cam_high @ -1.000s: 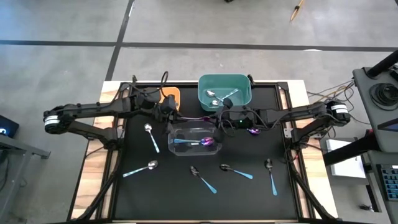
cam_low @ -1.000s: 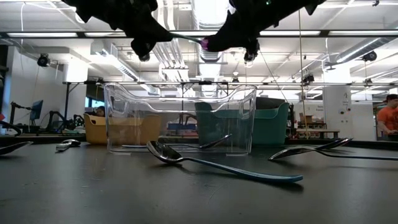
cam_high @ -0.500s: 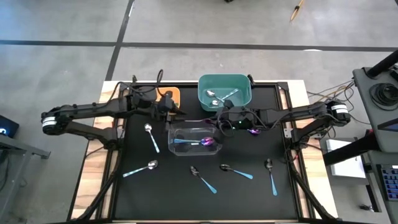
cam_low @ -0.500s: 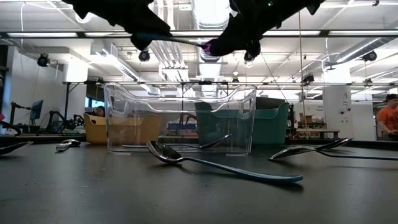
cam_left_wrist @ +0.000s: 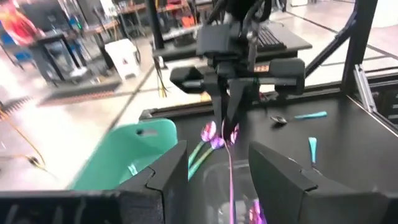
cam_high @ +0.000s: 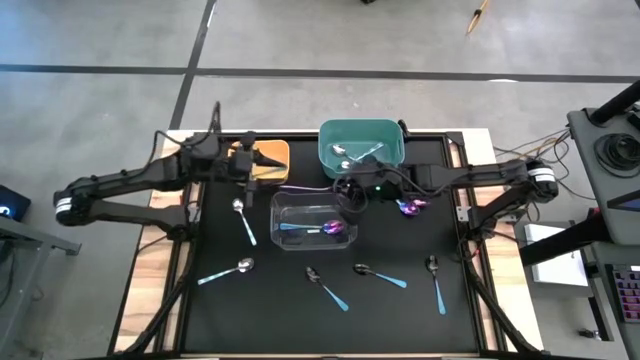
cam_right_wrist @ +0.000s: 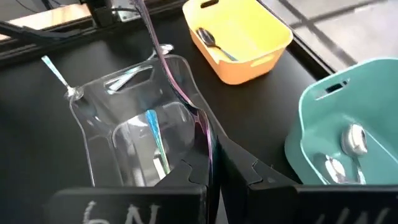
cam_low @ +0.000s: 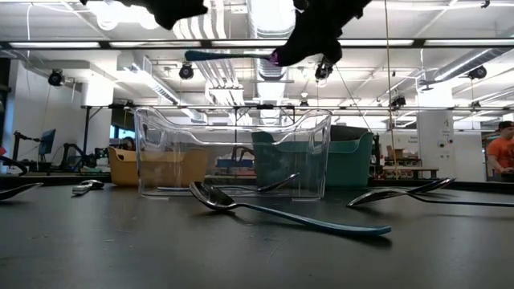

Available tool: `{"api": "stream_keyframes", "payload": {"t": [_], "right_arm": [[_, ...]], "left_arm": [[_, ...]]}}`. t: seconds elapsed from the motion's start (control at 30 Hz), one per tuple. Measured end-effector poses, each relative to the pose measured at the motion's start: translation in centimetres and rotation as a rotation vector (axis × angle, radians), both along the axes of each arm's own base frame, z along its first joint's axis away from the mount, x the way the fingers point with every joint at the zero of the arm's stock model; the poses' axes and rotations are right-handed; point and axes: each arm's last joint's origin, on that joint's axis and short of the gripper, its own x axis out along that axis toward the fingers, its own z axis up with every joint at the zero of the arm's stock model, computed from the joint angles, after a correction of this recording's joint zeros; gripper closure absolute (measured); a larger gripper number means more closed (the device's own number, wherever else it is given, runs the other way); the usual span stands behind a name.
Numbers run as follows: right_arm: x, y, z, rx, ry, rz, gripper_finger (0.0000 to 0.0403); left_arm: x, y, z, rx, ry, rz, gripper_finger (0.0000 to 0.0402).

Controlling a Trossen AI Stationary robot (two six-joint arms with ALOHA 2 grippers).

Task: Sort silverware by color (type)
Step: Put the violet spoon into the transparent bin

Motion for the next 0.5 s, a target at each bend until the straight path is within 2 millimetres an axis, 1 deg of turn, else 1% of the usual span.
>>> {"api": "stream_keyframes", "payload": {"t": [0.1,0.2,0.3,0.5], "right_arm": [[0.6,-0.1,0.1,0.026,0.073,-0.021,0.0394],[1.7,-0.1,0.4,0.057,0.135,-0.048,0.0394],[2.4,-0.1,0.8,0.093,0.202,-0.076,0.0394],[4.0,0.2,1.6,0.251,0.267,-0.031,0.0394]], "left_arm": [[-0.7,-0.2,0.5,0.029,-0.037,-0.002,0.0251],[-1.2,-0.3,0.5,0.035,-0.046,-0.003,0.0251],[-1.6,-0.4,0.2,0.036,-0.053,-0.003,0.0251],[-2.5,-0.6,-0.9,0.046,-0.09,0.021,0.0251]]}}
